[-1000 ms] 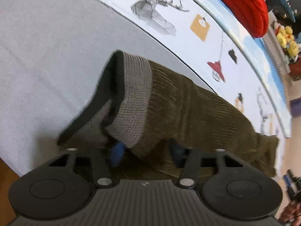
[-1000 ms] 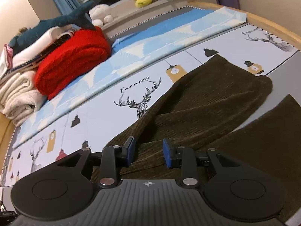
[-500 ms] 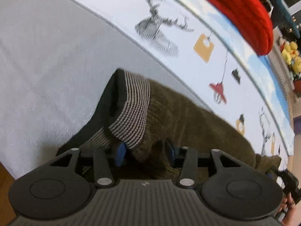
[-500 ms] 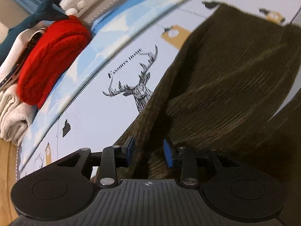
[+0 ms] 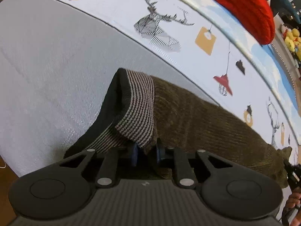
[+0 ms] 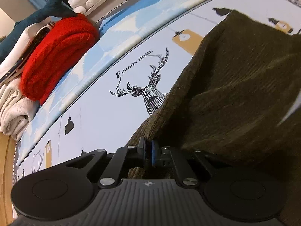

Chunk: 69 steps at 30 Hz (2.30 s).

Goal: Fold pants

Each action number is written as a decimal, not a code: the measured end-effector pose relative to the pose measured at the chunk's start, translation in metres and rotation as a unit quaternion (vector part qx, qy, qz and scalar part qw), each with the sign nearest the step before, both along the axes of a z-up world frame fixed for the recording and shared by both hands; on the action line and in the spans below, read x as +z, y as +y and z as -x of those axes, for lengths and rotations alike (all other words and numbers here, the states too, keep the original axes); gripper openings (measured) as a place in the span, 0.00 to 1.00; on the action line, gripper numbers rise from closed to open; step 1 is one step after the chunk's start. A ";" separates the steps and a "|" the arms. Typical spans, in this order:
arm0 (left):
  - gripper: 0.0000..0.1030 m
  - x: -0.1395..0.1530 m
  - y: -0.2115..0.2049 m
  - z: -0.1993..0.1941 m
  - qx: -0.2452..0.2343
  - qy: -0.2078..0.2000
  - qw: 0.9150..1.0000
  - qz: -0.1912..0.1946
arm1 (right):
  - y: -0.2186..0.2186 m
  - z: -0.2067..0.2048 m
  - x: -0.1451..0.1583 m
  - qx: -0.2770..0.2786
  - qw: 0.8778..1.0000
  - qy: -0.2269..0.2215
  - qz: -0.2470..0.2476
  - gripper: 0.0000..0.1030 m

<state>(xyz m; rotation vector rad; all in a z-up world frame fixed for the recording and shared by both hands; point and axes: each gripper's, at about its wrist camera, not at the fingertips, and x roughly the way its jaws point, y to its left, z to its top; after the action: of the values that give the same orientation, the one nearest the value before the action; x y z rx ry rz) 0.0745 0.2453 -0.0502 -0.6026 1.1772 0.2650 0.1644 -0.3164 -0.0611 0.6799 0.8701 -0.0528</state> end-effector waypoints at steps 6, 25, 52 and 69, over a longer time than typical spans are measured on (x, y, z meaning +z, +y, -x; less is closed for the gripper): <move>0.15 0.030 0.006 0.017 -0.014 -0.059 0.998 -0.003 | -0.025 0.050 0.041 0.067 0.997 -0.043 0.016 0.04; 0.34 0.016 0.008 0.011 -0.035 0.035 0.998 -0.025 | -0.116 0.104 0.031 0.088 0.993 -0.005 0.082 0.28; 0.44 0.011 -0.002 0.001 -0.050 0.046 0.996 -0.052 | -0.047 0.010 0.009 0.029 0.961 0.061 0.268 0.06; 0.24 0.021 0.005 0.010 -0.077 0.020 0.997 -0.019 | -0.222 0.182 -0.014 -0.004 0.987 0.100 0.127 0.04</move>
<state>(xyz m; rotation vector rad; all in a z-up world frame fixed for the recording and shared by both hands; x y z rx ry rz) 0.0646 0.2499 -0.0291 -0.4712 1.2480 0.1681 -0.0178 -0.5384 -0.0746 0.4430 1.0326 -0.2398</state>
